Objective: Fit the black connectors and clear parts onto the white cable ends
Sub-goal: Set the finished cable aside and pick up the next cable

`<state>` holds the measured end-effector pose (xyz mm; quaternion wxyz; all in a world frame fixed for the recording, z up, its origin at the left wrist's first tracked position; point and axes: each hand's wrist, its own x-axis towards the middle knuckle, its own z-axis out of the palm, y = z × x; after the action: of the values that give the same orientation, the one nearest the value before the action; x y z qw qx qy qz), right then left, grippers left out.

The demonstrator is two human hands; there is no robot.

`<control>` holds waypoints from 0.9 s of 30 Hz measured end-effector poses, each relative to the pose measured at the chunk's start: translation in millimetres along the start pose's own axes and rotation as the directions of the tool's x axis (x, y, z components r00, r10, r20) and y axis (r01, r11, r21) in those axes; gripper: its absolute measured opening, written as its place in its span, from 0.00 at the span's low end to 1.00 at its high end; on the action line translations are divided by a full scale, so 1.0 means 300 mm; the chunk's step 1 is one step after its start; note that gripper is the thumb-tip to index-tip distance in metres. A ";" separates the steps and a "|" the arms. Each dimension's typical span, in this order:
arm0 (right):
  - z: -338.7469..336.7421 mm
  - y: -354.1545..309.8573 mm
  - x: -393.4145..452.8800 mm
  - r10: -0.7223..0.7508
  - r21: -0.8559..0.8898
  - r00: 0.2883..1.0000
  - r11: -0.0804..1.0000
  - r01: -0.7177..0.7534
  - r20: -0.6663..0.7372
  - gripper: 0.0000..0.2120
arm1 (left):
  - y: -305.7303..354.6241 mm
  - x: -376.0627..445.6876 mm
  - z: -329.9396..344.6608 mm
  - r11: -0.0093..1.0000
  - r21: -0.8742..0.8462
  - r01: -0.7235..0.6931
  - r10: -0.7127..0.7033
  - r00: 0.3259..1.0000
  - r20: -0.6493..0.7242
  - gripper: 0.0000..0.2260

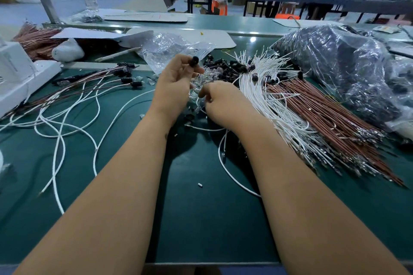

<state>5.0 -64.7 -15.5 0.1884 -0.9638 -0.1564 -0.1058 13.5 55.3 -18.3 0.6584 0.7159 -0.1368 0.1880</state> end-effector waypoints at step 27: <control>-0.070 0.030 -0.016 0.377 0.822 0.875 0.569 0.039 -0.303 0.09 | -0.010 0.000 -0.015 0.987 0.138 0.079 -0.098 0.986 0.133 0.05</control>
<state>0.4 -82.3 -0.7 0.6448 -0.7301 -0.0433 -0.2221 14.3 60.2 -20.7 0.6059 0.7747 -0.1376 0.1169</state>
